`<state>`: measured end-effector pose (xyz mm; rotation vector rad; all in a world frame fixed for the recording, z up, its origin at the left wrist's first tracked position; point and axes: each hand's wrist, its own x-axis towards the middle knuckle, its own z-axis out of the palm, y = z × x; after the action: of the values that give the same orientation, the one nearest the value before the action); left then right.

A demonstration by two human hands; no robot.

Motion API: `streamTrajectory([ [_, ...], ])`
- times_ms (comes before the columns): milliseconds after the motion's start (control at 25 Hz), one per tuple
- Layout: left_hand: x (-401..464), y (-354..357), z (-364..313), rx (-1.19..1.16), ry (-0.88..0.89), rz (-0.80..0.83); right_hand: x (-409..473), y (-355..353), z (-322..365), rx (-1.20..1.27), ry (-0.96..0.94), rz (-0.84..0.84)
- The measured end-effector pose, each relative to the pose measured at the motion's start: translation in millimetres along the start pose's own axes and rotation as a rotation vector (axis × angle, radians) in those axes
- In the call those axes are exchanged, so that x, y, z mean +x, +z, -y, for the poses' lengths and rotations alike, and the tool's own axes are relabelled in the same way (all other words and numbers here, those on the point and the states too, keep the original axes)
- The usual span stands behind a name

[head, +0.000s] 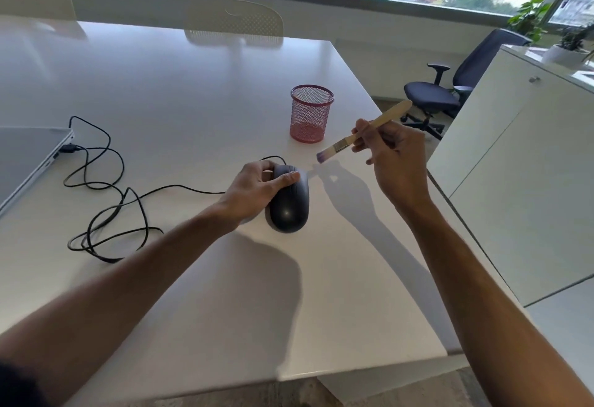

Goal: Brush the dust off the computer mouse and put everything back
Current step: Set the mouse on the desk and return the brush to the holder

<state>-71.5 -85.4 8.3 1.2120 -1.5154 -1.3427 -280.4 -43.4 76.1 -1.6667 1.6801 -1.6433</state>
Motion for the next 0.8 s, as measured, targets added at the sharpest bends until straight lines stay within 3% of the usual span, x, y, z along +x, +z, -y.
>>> streamTrajectory([
  [520,0,-7,7,0.595,0.151,-0.124,43,15,-23,0.021,-0.042,0.039],
  [640,-8,-20,12,0.710,0.250,-0.083,69,19,-20,0.042,-0.050,-0.013],
  [800,-18,-43,21,0.888,0.343,0.085,109,29,-16,-0.013,-0.043,-0.073],
])
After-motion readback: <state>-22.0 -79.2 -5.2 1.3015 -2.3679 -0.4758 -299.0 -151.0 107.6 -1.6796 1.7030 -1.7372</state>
